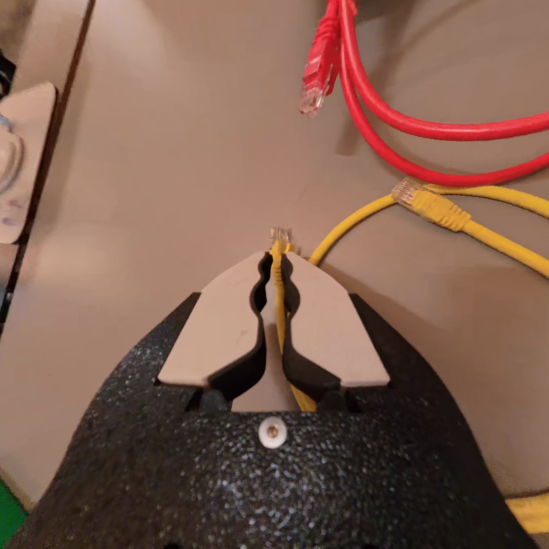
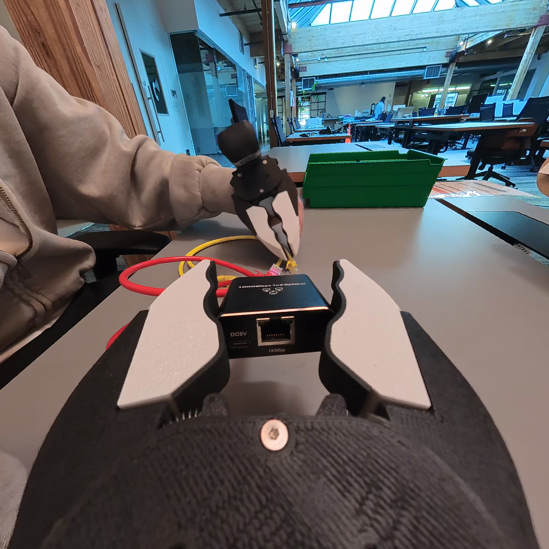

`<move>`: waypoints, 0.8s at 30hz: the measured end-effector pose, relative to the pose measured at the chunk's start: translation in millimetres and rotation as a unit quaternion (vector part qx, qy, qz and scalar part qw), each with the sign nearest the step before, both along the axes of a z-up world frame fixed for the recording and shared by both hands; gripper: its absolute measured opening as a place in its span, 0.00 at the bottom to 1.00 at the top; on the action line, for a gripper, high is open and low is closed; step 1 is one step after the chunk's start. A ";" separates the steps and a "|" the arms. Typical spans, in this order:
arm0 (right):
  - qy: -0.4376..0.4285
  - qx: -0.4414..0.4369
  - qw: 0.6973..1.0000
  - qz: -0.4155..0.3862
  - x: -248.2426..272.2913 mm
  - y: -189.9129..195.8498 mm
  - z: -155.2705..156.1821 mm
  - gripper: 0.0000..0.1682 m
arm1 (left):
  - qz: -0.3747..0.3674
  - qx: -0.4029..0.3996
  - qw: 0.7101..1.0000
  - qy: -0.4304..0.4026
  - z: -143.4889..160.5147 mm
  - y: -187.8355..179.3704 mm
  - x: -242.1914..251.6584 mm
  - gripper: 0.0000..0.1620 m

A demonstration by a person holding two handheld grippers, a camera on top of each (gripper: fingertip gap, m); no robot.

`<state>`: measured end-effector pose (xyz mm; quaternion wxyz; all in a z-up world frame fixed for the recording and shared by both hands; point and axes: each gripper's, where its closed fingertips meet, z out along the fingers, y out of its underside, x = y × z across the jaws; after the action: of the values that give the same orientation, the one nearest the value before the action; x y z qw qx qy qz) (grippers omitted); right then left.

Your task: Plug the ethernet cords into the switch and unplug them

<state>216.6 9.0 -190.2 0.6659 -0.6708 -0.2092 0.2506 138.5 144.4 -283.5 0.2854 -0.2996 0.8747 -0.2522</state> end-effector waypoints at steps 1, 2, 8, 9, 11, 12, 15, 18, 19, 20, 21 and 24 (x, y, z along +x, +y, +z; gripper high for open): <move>0.000 -0.001 1.000 0.000 0.1 0.2 0.0 0.45 | -0.008 -0.001 1.000 -0.004 1.0 0.0 -2.5 0.03; 0.001 -0.002 1.000 0.000 0.1 0.4 -0.2 0.45 | -0.010 0.000 1.000 0.009 -1.9 1.5 -6.5 0.04; 0.001 -0.004 1.000 0.001 0.3 0.6 -0.6 0.45 | -0.001 0.037 0.999 0.023 -8.1 12.6 -11.1 0.04; 0.002 -0.004 1.000 0.001 0.3 0.6 -0.5 0.45 | 0.001 0.043 0.999 0.025 -7.6 14.1 -11.2 0.04; 0.002 -0.003 1.000 0.001 0.3 0.4 -0.3 0.45 | -0.002 0.048 0.998 0.032 -5.4 15.2 -13.8 0.07; 0.001 -0.003 1.000 0.001 0.4 0.3 -0.3 0.45 | -0.005 0.049 0.998 0.035 -3.8 15.5 -15.6 0.09; 0.002 -0.004 1.000 0.001 0.6 0.5 -0.4 0.45 | -0.015 0.062 0.997 0.044 -3.3 17.2 -22.3 0.13; 0.002 -0.006 1.000 0.002 0.4 0.9 -0.9 0.45 | -0.019 0.080 0.995 0.049 -9.8 18.4 -23.8 0.13; 0.003 -0.007 1.000 0.002 0.4 0.9 -0.9 0.45 | -0.016 0.082 0.995 0.054 -12.6 19.0 -23.1 0.09; 0.003 -0.006 1.000 0.002 0.4 0.8 -0.9 0.45 | -0.013 0.077 0.995 0.055 -13.6 18.3 -21.4 0.08; 0.002 -0.006 1.000 0.002 0.2 0.8 -0.8 0.45 | -0.010 0.070 0.996 0.057 -13.9 17.8 -19.2 0.07; 0.001 -0.006 1.000 0.003 -0.2 0.5 -0.9 0.45 | 0.021 0.023 0.997 0.075 -15.5 17.9 -11.2 0.05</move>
<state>216.4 9.5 -191.1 0.6614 -0.6739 -0.2092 0.2542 127.3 162.3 -299.0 0.2312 -0.3295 0.8926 -0.2032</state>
